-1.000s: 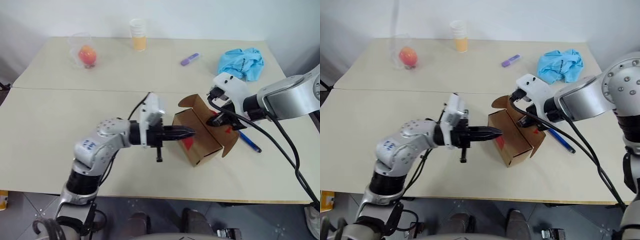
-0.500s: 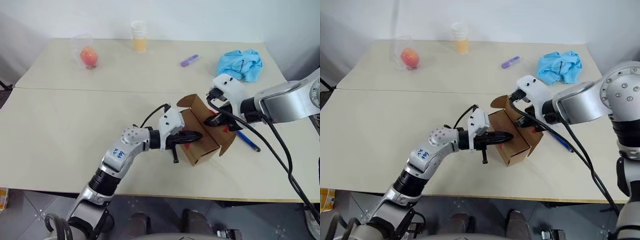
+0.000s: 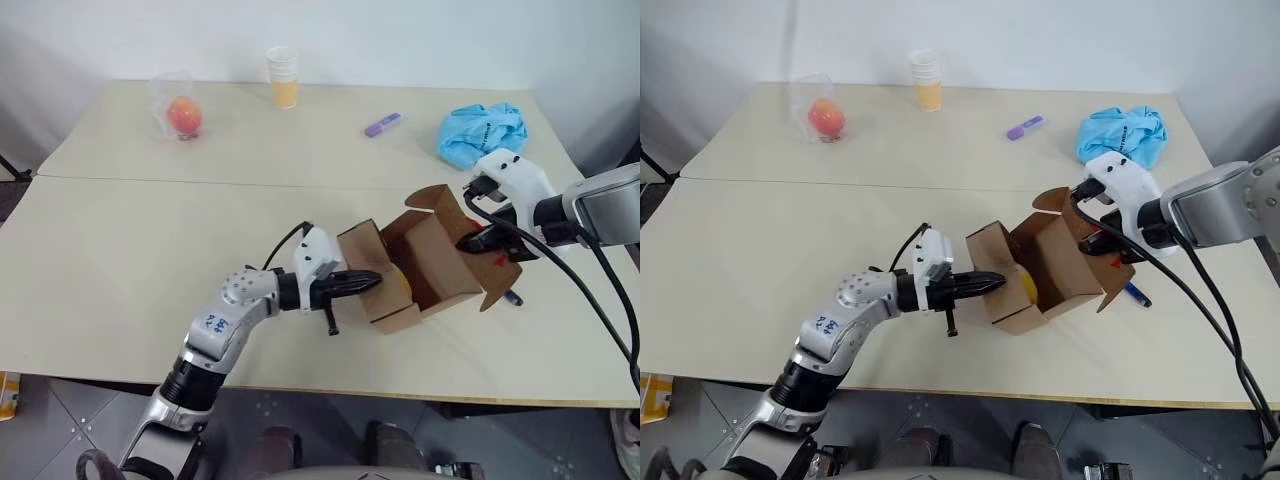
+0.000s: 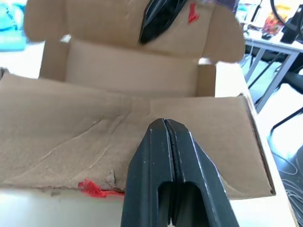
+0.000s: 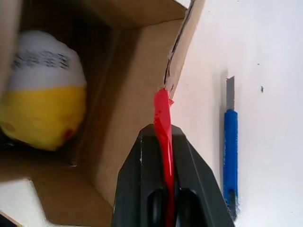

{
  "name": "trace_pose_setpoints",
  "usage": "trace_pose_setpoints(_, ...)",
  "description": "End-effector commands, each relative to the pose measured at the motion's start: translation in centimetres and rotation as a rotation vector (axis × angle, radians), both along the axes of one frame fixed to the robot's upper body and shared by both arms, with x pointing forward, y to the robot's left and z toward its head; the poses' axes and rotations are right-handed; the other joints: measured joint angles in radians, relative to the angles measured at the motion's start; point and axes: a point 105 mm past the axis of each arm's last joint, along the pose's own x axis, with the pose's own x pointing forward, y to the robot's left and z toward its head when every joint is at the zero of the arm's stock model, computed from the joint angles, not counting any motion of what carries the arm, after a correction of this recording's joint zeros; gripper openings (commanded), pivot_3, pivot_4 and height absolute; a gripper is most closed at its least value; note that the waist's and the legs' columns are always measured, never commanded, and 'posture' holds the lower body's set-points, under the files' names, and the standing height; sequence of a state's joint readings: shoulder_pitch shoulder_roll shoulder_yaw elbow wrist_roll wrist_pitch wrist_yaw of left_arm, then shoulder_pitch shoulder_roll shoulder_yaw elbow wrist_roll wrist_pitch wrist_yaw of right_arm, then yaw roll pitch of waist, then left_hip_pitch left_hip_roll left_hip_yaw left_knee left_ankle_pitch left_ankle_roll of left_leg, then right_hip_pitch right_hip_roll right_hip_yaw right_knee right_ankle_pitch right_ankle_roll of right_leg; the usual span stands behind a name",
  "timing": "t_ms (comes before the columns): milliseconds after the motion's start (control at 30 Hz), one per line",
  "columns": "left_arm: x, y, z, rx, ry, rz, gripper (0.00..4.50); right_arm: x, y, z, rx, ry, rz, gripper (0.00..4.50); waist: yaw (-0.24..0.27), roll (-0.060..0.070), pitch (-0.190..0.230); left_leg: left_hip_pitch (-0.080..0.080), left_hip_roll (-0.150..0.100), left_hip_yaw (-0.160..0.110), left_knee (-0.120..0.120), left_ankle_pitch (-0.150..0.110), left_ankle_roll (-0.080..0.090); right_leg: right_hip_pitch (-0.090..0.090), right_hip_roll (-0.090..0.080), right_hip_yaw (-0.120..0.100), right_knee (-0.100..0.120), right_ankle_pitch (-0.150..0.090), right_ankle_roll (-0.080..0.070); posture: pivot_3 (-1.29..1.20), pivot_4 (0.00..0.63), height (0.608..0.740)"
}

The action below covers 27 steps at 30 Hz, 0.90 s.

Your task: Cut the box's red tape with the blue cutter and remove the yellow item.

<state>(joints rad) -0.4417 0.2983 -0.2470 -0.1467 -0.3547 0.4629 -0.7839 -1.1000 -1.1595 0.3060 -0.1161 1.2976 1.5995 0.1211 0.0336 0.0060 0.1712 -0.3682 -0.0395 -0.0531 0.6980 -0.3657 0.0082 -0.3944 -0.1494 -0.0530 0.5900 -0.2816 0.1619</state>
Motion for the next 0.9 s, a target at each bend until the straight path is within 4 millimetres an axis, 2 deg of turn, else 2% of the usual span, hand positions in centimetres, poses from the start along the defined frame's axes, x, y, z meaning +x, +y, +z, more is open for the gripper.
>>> trace_pose_setpoints(33, 0.2, 1.4, -3.7, 0.088, 0.134, 0.067, 0.0, -0.5, 0.5, -0.8, -0.006, 0.034, 0.047, 0.04, 0.004, 0.0, 0.0, 0.0, 0.0, 0.0, 0.0, 0.0, 0.0, 0.0, 0.0, 0.0, 0.0, 0.0, 0.0, 0.0, 0.15, 0.74)
trace_pose_setpoints(167, 0.5, 2.0, -2.4, 0.037, 0.129, 0.099, 0.0, -0.2, 0.8, -1.1, 0.007, 0.029, 0.055, 0.04, 0.007, 0.0, 0.0, -0.001, 0.0, 0.0, 0.0, 0.0, 0.0, -0.001, 0.0, 0.0, 0.0, 0.0, 0.0, 0.0, 0.15, 0.74)
trace_pose_setpoints(433, 1.0, 3.5, -2.5, 0.084, 0.106, 0.146, 0.0, 0.0, 1.3, -2.4, 0.03, 0.033, 0.059, 0.04, 0.004, 0.001, 0.001, -0.003, 0.0, 0.0, -0.001, 0.0, 0.0, -0.004, 0.0, 0.0, 0.001, 0.0, 0.0, 0.0, 0.15, 0.74)
trace_pose_setpoints(633, 1.4, 5.3, -2.4, 0.095, 0.125, 0.21, 0.0, 0.2, 1.9, -2.9, 0.067, 0.014, 0.068, 0.04, -0.005, 0.001, 0.001, -0.011, -0.001, 0.002, -0.002, 0.0, -0.001, -0.014, 0.0, 0.001, 0.002, 0.0, 0.0, 0.0, 0.15, 0.74)
trace_pose_setpoints(800, 1.7, 6.9, -1.0, 0.063, 0.142, 0.246, 1.51, 0.1, 1.6, -3.2, 0.136, -0.044, 0.058, 1.7, -0.01, 0.0, 0.001, -0.011, 0.0, 0.003, -0.003, 0.0, -0.001, -0.016, 0.0, 0.001, 0.002, 0.0, 0.0, 0.0, 0.15, 0.74)
trace_pose_setpoints(900, 1.0, 8.8, -0.5, 0.081, 0.154, 0.242, 2.45, 0.8, 0.5, -1.5, 0.189, -0.213, 0.07, 2.72, -0.01, 0.0, 0.002, -0.011, 0.0, 0.004, -0.004, 0.0, -0.001, -0.016, 0.0, 0.001, 0.002, 0.0, 0.0, 0.0, 0.15, 0.74)
